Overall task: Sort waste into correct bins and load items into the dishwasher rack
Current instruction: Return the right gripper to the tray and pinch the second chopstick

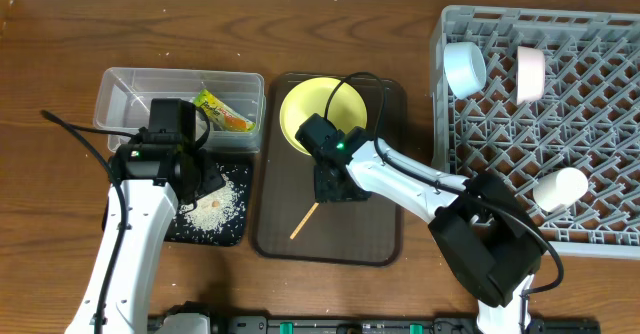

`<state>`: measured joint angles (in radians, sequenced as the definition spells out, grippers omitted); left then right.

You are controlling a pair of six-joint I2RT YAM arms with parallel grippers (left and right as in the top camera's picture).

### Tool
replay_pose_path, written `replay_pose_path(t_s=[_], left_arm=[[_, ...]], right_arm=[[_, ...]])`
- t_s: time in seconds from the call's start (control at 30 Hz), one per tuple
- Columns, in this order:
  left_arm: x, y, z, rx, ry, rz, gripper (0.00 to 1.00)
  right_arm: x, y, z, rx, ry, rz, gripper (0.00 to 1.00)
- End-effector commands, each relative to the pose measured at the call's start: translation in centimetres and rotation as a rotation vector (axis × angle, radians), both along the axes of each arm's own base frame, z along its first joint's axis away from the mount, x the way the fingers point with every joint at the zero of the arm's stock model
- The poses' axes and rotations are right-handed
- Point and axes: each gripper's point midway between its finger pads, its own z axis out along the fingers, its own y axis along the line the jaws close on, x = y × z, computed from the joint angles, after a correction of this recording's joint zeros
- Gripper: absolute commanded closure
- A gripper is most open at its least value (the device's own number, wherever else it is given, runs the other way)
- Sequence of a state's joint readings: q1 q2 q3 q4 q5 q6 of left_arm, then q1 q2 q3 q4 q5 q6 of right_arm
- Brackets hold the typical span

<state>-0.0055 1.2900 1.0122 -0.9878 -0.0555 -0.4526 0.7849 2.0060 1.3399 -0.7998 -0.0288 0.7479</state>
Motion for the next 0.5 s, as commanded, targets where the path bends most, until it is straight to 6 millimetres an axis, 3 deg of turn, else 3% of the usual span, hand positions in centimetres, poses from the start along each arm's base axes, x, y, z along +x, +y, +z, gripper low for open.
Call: replay_pose_path(t_s=[0.0,0.47], left_arm=[[0.2,0.2,0.4,-0.002,-0.013,0.019,0.41],[0.1,-0.1,0.4,-0.017,-0.010,0.015,0.41]], right_arm=[[-0.1,-0.2,-1.0,-0.032,0.007,-0.022,0.46],[1.3,1.2,-0.8,0.021,-0.053,-0.039,0.44]])
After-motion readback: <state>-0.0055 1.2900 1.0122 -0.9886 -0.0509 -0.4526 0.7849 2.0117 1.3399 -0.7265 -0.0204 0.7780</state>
